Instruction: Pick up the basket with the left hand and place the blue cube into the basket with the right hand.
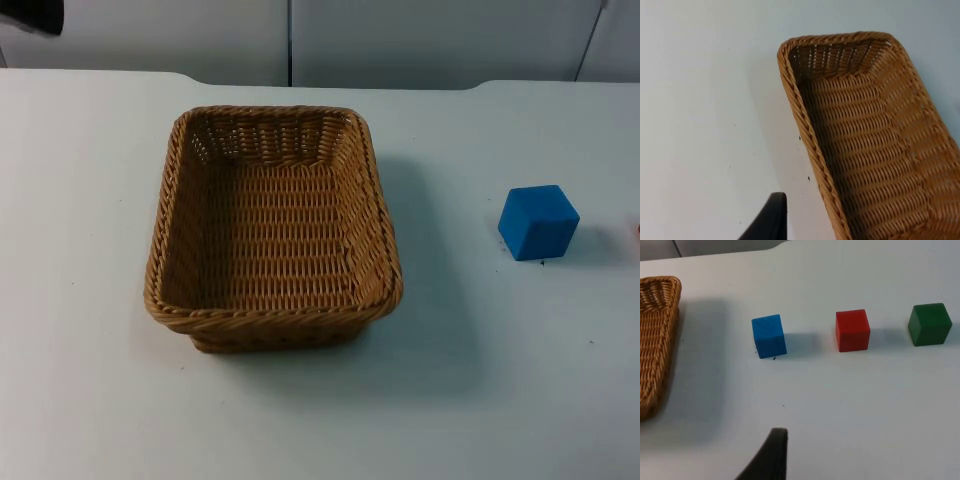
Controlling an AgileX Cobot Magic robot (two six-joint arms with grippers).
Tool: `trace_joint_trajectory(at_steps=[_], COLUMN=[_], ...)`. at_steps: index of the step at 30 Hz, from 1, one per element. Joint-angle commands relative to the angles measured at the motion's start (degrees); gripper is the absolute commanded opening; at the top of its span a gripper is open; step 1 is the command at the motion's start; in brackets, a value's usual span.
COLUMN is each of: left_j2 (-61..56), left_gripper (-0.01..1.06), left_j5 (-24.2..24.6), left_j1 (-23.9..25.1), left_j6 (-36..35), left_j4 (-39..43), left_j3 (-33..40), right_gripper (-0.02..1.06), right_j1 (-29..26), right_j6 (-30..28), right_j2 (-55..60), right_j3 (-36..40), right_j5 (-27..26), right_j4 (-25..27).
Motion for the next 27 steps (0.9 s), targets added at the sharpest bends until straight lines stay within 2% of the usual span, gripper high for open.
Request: trace_joint_trajectory(at_steps=[1, 9, 13, 17, 21, 27], left_j2=[2.5, 10.4, 15.2, 20.6, 25.1, 30.3], left_gripper=[1.05, 1.05, 1.05, 1.05, 1.05, 1.05], left_j5=[-0.2, 1.5, -0.2, -4.8, -7.8, -7.4], left_j1=[0.1, -0.8, -3.8, -7.8, -9.3, -9.3], left_j6=[0.5, 1.4, 1.5, 1.5, 1.5, 1.6], left_j4=[-0.8, -1.8, -2.2, -2.2, -2.3, -2.1], left_j3=[-2.7, -7.6, -8.2, -8.2, -8.4, -11.3], right_gripper=[1.04, 1.04, 1.04, 1.04, 1.04, 1.04], right_j1=[-0.3, -0.3, -0.3, -0.3, -0.3, -0.3], right_j6=[-0.2, -0.2, -0.2, -0.2, -0.2, -0.2], right_j2=[0.4, 0.4, 0.4, 0.4, 0.4, 0.4], right_j3=[-0.5, -0.5, -0.5, -0.5, -0.5, -0.5], right_j5=[0.1, 0.1, -0.2, -0.2, -0.2, -0.2], right_j4=[0.0, 0.0, 0.0, 0.0, 0.0, 0.0])
